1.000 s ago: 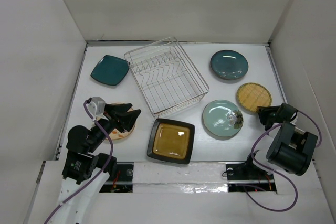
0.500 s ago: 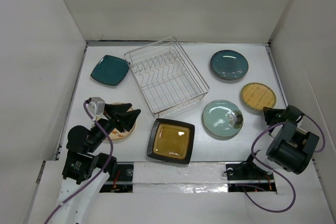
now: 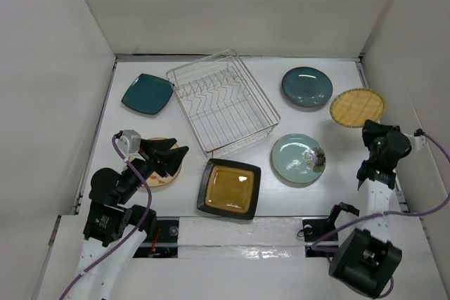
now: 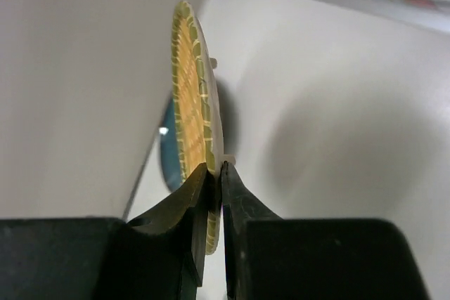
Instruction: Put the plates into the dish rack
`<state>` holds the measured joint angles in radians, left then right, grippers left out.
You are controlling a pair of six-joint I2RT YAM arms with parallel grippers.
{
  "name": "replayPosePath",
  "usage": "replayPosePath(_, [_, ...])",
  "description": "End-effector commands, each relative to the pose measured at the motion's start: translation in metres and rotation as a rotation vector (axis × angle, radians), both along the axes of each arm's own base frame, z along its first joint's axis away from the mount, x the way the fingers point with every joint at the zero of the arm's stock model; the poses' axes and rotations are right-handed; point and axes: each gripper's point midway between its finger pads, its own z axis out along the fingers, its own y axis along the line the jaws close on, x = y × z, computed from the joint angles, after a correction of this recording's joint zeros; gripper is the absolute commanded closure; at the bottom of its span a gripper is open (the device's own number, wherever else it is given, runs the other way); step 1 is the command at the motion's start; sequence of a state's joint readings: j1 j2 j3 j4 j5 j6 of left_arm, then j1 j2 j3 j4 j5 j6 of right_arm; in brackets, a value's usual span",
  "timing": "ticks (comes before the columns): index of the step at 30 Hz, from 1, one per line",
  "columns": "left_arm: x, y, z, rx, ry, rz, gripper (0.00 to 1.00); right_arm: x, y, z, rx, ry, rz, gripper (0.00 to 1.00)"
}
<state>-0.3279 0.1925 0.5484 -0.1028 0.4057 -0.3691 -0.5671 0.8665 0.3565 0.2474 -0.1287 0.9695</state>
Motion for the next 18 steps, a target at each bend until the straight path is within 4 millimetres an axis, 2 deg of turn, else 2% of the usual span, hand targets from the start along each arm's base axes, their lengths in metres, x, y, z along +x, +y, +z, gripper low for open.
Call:
replayPosePath(1, [0.001,-0.001,0.007,-0.015,-0.023,-0.002,0.49,-0.004,-0.002,0.099,-0.215,-0.142,-0.068,1.0])
replayPosePath(3, [0.001,-0.001,0.007,-0.014,-0.02,-0.002,0.49,-0.001,0.016,0.12,-0.265,-0.167,-0.014,1.0])
replayPosePath(4, [0.001,-0.001,0.007,-0.014,-0.02,-0.004,0.49,0.002,0.023,0.139,-0.29,-0.197,0.007,1.0])
replayPosePath(5, [0.002,-0.001,0.007,-0.015,-0.019,-0.002,0.49,0.006,0.031,0.149,-0.33,-0.202,0.041,1.0])
replayPosePath(6, [0.002,-0.001,0.006,-0.013,-0.017,-0.002,0.49,0.014,0.054,0.159,-0.353,-0.224,0.12,1.0])
replayPosePath(7, [0.002,-0.001,0.006,-0.014,-0.015,-0.001,0.49,0.025,0.065,0.16,-0.364,-0.21,0.167,1.0])
replayPosePath(8, [0.002,-0.001,0.006,-0.014,-0.015,-0.001,0.49,0.031,0.077,0.186,-0.425,-0.238,0.205,1.0])
replayPosePath(9, [0.003,-0.001,0.006,-0.013,-0.014,-0.001,0.49,0.038,0.09,0.193,-0.448,-0.233,0.245,1.0])
replayPosePath(10, [0.003,-0.001,0.005,-0.012,-0.013,0.002,0.49,0.054,0.119,0.19,-0.459,-0.215,0.329,1.0])
replayPosePath(11, [0.004,-0.001,0.005,-0.014,-0.012,0.005,0.49,0.06,0.133,0.217,-0.522,-0.248,0.359,1.0])
replayPosePath(12, [0.004,0.0,0.006,-0.015,-0.013,0.008,0.49,0.068,0.148,0.222,-0.546,-0.243,0.399,1.0])
replayPosePath(13, [0.004,0.0,0.006,-0.015,-0.013,0.013,0.49,0.075,0.177,0.226,-0.557,-0.246,0.47,1.0])
replayPosePath(14, [0.004,0.001,0.006,-0.016,-0.014,0.014,0.49,0.097,0.194,0.21,-0.599,-0.188,0.53,1.0])
replayPosePath(15, [0.004,0.001,0.006,-0.017,-0.014,0.017,0.49,0.104,0.209,0.232,-0.629,-0.214,0.557,1.0])
replayPosePath(16, [0.004,0.002,0.006,-0.018,-0.017,0.022,0.49,0.113,0.22,0.233,-0.653,-0.196,0.567,1.0])
replayPosePath(17, [0.005,0.002,0.006,-0.018,-0.014,0.025,0.49,0.132,0.247,0.211,-0.709,-0.139,0.634,1.0])
replayPosePath(18, [0.005,0.004,0.007,-0.022,-0.018,0.035,0.49,0.138,0.26,0.229,-0.752,-0.149,0.63,1.0])
